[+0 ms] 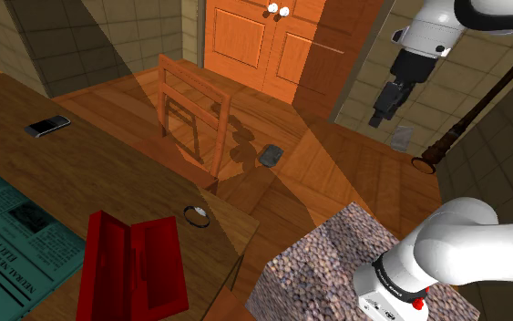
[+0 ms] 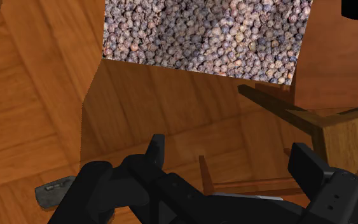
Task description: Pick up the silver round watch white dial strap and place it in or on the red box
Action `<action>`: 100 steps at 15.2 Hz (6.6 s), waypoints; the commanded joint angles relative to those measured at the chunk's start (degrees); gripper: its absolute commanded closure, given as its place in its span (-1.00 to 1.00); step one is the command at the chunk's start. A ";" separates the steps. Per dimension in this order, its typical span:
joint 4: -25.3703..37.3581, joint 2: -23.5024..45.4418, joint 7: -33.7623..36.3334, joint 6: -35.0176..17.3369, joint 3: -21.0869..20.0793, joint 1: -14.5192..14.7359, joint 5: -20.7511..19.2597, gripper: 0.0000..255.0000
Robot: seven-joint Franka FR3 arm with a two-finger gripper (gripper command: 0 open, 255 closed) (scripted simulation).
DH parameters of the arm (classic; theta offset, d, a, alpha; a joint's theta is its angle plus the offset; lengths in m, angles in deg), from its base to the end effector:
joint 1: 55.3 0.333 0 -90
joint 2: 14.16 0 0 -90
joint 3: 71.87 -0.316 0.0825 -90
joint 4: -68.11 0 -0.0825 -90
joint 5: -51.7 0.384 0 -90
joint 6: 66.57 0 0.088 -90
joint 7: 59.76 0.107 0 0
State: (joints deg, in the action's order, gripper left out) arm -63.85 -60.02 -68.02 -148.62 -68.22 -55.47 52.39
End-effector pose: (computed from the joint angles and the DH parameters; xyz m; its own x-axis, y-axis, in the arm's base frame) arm 0.2878 -0.0248 0.6072 0.9929 0.1014 -0.0624 0.0972 -0.9930 -0.0674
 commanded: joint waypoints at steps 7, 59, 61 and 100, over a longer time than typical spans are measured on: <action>-3.13 3.33 4.40 -7.75 -6.70 3.14 3.58 -1.00; 14.06 57.28 38.24 -43.17 -36.41 14.63 -15.38 1.00; 14.06 57.28 38.25 -43.17 -36.41 14.63 -15.38 1.00; 35.74 52.78 36.52 -17.72 -39.49 16.39 -10.53 1.00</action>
State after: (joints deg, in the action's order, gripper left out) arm -30.19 -8.64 -33.04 -167.48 -107.11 -40.01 42.65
